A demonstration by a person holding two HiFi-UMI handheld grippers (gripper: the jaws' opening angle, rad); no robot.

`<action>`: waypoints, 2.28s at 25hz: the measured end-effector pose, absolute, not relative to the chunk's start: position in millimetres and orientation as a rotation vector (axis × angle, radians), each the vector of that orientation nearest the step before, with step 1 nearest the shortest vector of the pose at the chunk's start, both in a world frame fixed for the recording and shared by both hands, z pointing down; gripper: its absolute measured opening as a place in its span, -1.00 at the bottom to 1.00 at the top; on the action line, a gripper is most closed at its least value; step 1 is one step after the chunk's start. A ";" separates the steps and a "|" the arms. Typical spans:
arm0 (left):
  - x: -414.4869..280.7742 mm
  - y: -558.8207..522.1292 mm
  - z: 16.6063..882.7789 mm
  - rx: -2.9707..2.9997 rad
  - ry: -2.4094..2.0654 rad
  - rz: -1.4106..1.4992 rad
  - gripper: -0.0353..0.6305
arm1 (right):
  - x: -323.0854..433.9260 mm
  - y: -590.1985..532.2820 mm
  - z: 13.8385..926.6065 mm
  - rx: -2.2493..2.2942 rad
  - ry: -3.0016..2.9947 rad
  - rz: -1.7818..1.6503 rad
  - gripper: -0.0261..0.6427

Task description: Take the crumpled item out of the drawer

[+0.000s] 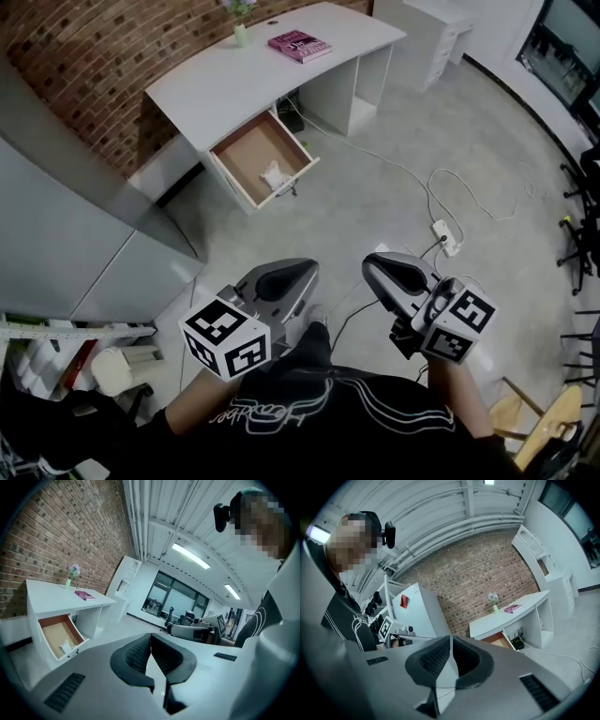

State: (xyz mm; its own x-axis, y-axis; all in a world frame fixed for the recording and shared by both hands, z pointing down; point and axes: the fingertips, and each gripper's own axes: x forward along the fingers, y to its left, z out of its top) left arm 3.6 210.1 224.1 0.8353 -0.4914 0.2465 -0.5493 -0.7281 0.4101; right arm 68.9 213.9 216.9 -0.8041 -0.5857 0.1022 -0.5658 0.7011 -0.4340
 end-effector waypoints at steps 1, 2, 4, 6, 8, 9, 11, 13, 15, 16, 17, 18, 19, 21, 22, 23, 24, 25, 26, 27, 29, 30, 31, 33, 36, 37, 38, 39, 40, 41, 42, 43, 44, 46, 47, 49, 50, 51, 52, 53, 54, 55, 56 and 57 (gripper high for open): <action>1.5 188.2 229.4 2.529 -0.767 0.176 -0.83 | 65.9 190.4 220.1 -0.964 2.865 -0.720 -0.78; -1.2 166.6 235.3 2.515 -0.766 0.186 -0.83 | 62.5 167.5 223.6 -0.961 2.874 -0.733 -0.78; -8.3 125.3 247.7 2.484 -0.768 0.197 -0.82 | 55.7 124.6 231.1 -0.951 2.880 -0.741 -0.78; -17.2 87.2 260.5 2.458 -0.780 0.207 -0.82 | 49.9 88.4 241.7 -0.952 2.875 -0.765 -0.78; -26.7 54.4 274.5 2.437 -0.804 0.217 -0.82 | 44.7 59.8 255.8 -0.956 2.875 -0.800 -0.78; -30.8 41.3 282.0 2.427 -0.814 0.222 -0.82 | 41.9 48.9 263.5 -0.956 2.880 -0.820 -0.78; -36.6 21.3 295.9 2.414 -0.825 0.236 -0.82 | 37.3 31.4 278.2 -0.959 2.888 -0.856 -0.78; -40.2 4.9 305.9 2.405 -0.838 0.241 -0.82 | 37.0 15.3 289.9 -0.990 2.879 -0.876 -0.78; -43.8 -10.2 314.5 2.398 -0.868 0.242 -0.82 | 37.8 1.5 296.0 -1.017 2.865 -0.886 -0.78; -46.8 -18.1 319.9 2.396 -0.893 0.249 -0.82 | 36.7 -3.9 297.7 -1.017 2.864 -0.886 -0.78; -50.8 -25.9 326.4 2.391 -0.922 0.262 -0.82 | 34.7 -8.5 299.2 -1.011 2.870 -0.884 -0.78; -55.5 -33.1 333.3 2.383 -0.952 0.276 -0.82 | 32.0 -12.4 300.8 -1.001 2.882 -0.883 -0.78; -60.4 -39.5 339.9 2.372 -0.978 0.287 -0.82 | 28.8 -16.3 302.4 -0.987 2.896 -0.883 -0.78; -69.3 -52.5 351.6 2.351 -1.013 0.304 -0.82 | 23.2 -26.1 304.8 -0.956 2.917 -0.891 -0.78; -73.2 -60.2 357.6 2.341 -1.027 0.314 -0.82 | 21.5 -32.5 306.2 -0.944 2.921 -0.894 -0.78; -76.9 -69.1 364.2 2.329 -1.041 0.328 -0.82 | 20.5 -40.1 307.6 -0.933 2.923 -0.898 -0.78; -80.5 -79.2 371.0 2.314 -1.056 0.344 -0.82 | 19.8 -48.5 309.0 -0.923 2.923 -0.903 -0.78; -83.9 -90.1 377.7 2.297 -1.072 0.361 -0.81 | 18.9 -57.5 310.3 -0.912 2.920 -0.913 -0.78; -86.8 -101.7 383.7 2.281 -1.087 0.375 -0.81 | 17.9 -67.0 311.4 -0.901 2.915 -0.931 -0.78; -89.1 -113.8 389.1 2.265 -1.101 0.387 -0.80 | 17.5 -77.4 312.9 -0.890 2.911 -0.946 -0.78; -91.4 -139.0 400.3 2.237 -1.126 0.409 -0.75 | 19.2 -101.1 318.1 -0.869 2.923 -0.943 -0.78; -91.5 -151.2 406.7 2.221 -1.135 0.420 -0.71 | 19.8 -113.4 320.5 -0.857 2.925 -0.951 -0.78; -91.1 -162.7 414.0 2.204 -1.141 0.432 -0.67 | 19.7 -125.2 322.4 -0.843 2.917 -0.977 -0.78; -89.8 -183.8 431.0 2.166 -1.150 0.462 -0.58 | 19.3 -148.3 325.5 -0.818 2.892 -1.053 -0.78; -88.9 -217.9 458.0 2.114 -1.164 0.518 -0.46 | 25.1 -187.5 335.5 -0.795 2.900 -1.089 -0.78; -88.4 -230.4 467.6 2.100 -1.168 0.539 -0.43 | 28.7 -201.2 341.1 -0.789 2.916 -1.073 -0.78; -87.6 -242.1 477.8 2.086 -1.169 0.559 -0.40 | 32.7 -214.0 347.7 -0.782 2.936 -1.050 -0.78; -87.2 -252.1 488.7 2.070 -1.169 0.579 -0.36 | 35.9 -225.0 354.3 -0.775 2.951 -1.037 -0.78; -87.9 -259.8 500.1 2.050 -1.168 0.598 -0.31 | 37.5 -234.1 360.6 -0.766 2.957 -1.041 -0.78; -90.2 -265.9 511.7 2.028 -1.169 0.615 -0.28 | 37.6 -241.7 366.7 -0.759 2.956 -1.057 -0.78; -93.7 -271.7 523.1 2.004 -1.169 0.630 -0.23 | 36.7 -248.9 372.6 -0.754 2.952 -1.078 -0.78; -97.8 -278.1 534.4 1.982 -1.169 0.639 -0.21 | 35.4 -256.2 378.6 -0.754 2.947 -1.096 -0.78; -101.9 -285.3 545.7 1.959 -1.170 0.644 -0.20 | 34.2 -263.7 384.9 -0.756 2.941 -1.110 -0.78; -108.3 -298.7 568.6 1.913 -1.173 0.655 -0.15 | 33.4 -276.5 398.8 -0.759 2.929 -1.139 -0.78; -110.8 -304.0 579.8 1.893 -1.175 0.665 -0.14 | 33.7 -281.0 406.3 -0.758 2.922 -1.157 -0.78; -115.8 -313.4 600.5 1.862 -1.182 0.686 -0.11 | 34.3 -286.4 421.6 -0.755 2.911 -1.196 -0.78; -118.1 -317.7 609.8 1.849 -1.184 0.692 -0.10 | 34.3 -287.6 429.1 -0.752 2.910 -1.216 -0.78; -120.2 -321.8 619.0 1.838 -1.183 0.696 -0.10 | 34.0 -288.3 436.7 -0.748 2.911 -1.235 -0.78; -122.2 -325.8 628.5 1.828 -1.181 0.698 -0.10 | 33.3 -288.6 444.6 -0.743 2.913 -1.255 -0.78; -124.5 -329.3 638.7 1.818 -1.179 0.705 -0.10 | 32.1 -288.7 452.5 -0.738 2.914 -1.274 -0.78; -127.1 -332.3 649.7 1.808 -1.178 0.716 -0.10 | 30.8 -288.6 459.9 -0.731 2.912 -1.293 -0.78; -129.8 -334.8 661.5 1.796 -1.178 0.729 -0.10 | 29.5 -288.6 466.6 -0.724 2.909 -1.310 -0.78; -132.0 -337.4 673.7 1.784 -1.178 0.740 -0.10 | 28.8 -289.1 472.7 -0.717 2.907 -1.324 -0.78; -133.4 -340.7 685.5 1.771 -1.176 0.746 -0.10 | 28.6 -290.1 478.6 -0.711 2.907 -1.338 -0.78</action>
State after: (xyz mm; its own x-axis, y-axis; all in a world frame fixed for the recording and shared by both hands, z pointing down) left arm -133.4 -340.7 685.5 0.3766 -0.4119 0.8297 -0.9262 -0.1859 0.3281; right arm 28.6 -290.1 478.6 -0.8971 -0.3274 0.2969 -0.4384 0.5749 -0.6909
